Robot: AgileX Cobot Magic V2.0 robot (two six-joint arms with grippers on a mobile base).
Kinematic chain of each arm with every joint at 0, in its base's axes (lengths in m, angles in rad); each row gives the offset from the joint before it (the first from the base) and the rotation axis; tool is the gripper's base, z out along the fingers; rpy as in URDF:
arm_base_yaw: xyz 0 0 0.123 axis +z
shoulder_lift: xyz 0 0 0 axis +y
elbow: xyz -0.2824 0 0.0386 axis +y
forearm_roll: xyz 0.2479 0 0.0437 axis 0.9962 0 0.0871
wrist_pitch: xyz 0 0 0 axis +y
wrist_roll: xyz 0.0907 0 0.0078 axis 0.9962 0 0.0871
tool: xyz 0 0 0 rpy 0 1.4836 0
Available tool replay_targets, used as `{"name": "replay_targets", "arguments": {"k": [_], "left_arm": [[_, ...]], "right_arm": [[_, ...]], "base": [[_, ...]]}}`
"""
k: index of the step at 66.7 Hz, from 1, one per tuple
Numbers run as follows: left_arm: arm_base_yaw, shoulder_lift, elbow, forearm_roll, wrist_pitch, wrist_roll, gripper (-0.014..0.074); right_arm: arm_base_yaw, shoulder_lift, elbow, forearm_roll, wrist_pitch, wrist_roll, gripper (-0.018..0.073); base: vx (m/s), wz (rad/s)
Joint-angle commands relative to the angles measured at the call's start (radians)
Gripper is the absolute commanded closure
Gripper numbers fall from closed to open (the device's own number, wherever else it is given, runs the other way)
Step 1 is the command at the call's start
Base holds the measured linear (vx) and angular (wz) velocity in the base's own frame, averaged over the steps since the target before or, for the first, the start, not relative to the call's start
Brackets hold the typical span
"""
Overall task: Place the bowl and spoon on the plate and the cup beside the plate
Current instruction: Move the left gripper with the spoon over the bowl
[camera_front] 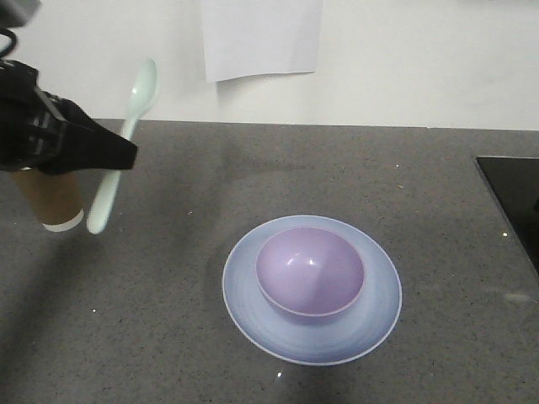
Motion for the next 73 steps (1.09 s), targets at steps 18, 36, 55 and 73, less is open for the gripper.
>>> {"name": "replay_targets", "arguments": {"k": [18, 36, 55, 73], "left_arm": [[-0.241, 0.064, -0.027, 0.140, -0.135, -0.096, 0.0604], [-0.431, 0.189, -0.027, 0.210, -0.172, -0.170, 0.0604], [-0.517, 0.310, -0.115, 0.337, -0.139, -0.301, 0.0604], [-0.517, 0.441, -0.459, 0.448, 0.130, -0.377, 0.0604]], "right_arm": [[0.020, 0.018, 0.065, -0.039, -0.202, -0.044, 0.0566], [0.020, 0.037, 0.070, -0.046, -0.185, -0.044, 0.0566], [0.020, 0.039, 0.070, -0.061, -0.158, -0.044, 0.0566], [0.020, 0.039, 0.070, -0.064, -0.096, -0.044, 0.0566]], "base": [[0.00, 0.00], [0.00, 0.00], [0.00, 0.00], [0.00, 0.00]]}}
